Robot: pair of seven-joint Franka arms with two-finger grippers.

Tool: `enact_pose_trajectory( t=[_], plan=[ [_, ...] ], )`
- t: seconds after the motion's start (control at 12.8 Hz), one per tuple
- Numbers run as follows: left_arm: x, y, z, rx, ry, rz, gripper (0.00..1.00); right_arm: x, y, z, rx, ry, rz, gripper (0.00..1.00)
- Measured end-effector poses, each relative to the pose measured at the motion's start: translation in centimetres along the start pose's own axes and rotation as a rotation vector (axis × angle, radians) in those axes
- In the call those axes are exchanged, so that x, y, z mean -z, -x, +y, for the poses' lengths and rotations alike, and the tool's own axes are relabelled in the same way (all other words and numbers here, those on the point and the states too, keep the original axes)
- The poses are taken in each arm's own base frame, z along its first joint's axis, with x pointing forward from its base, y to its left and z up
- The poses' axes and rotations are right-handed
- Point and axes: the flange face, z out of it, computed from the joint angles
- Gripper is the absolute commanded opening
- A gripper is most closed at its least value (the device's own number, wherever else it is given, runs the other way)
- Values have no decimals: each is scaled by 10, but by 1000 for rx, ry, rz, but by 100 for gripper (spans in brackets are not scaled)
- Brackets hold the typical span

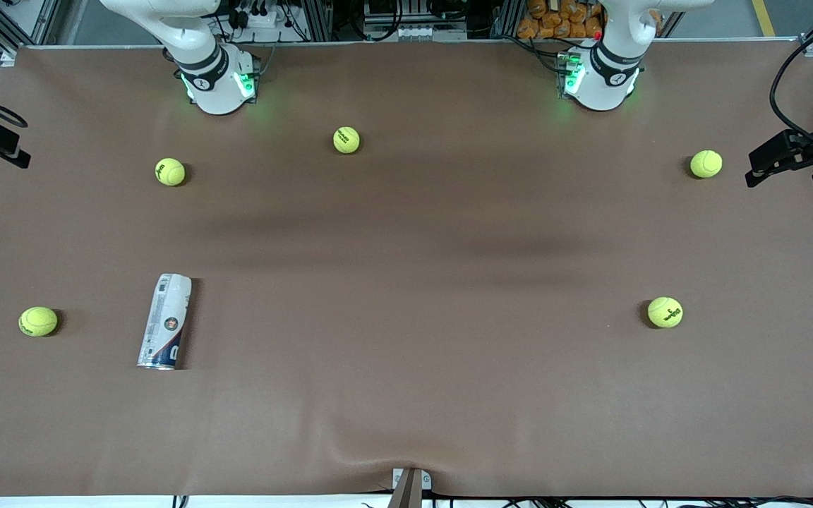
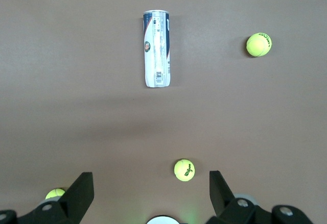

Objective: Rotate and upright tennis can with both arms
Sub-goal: 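Reach the right gripper down to the lying tennis can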

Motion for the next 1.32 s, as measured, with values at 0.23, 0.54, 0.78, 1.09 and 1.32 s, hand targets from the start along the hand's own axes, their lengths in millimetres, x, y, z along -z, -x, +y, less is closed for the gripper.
enact_pose_trajectory(
  t=[0.23, 0.54, 0.78, 1.09, 1.32],
  plan=[
    [-1, 0, 0, 0, 0, -2, 100, 0, 0, 0, 0, 0, 0, 100],
    [-2, 0, -1, 1, 0, -4, 100, -2, -1, 0, 1, 0, -6, 100],
    [-4, -1, -2, 3, 0, -8, 100, -27, -13, -2, 4, 0, -52, 100],
    [-5, -1, 0, 0, 0, -9, 100, -116, -72, -7, 12, 7, -136, 100],
    [-6, -2, 2, -3, 0, -11, 100, -210, -119, -5, 9, 13, -182, 100]
  ],
)
